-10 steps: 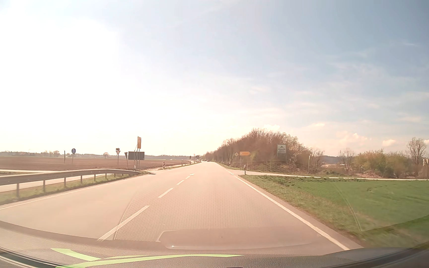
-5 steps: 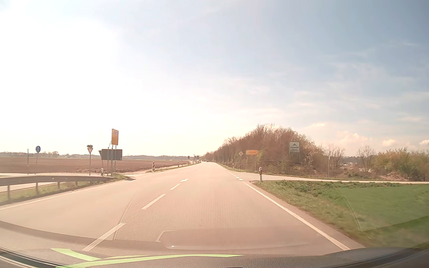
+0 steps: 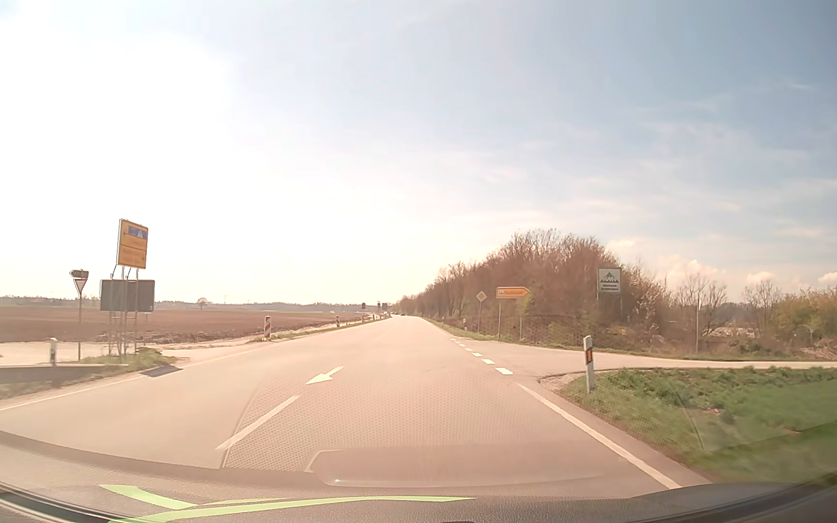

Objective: Follow the waypoints while adhering to traffic rules and regulations

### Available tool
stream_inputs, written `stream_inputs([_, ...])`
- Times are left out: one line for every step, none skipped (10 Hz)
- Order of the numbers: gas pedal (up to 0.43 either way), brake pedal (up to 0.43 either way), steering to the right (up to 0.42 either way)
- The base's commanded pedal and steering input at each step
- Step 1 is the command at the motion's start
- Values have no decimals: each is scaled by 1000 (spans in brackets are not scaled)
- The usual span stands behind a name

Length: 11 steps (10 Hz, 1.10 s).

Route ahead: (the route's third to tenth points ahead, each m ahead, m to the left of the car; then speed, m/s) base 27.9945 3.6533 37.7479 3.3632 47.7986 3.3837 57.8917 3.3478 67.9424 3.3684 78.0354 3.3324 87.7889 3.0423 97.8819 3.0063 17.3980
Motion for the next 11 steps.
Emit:
stream_inputs([138, 0, 1])
stream_inputs([138, 0, 1])
stream_inputs([138, 0, 1])
stream_inputs([138, 0, 1])
stream_inputs([138, 0, 1])
stream_inputs([138, 0, 1])
stream_inputs([138, 0, 1])
stream_inputs([138, 0, 1])
stream_inputs([138, 0, 1])
stream_inputs([138, 0, 1])
stream_inputs([138, 0, 1])
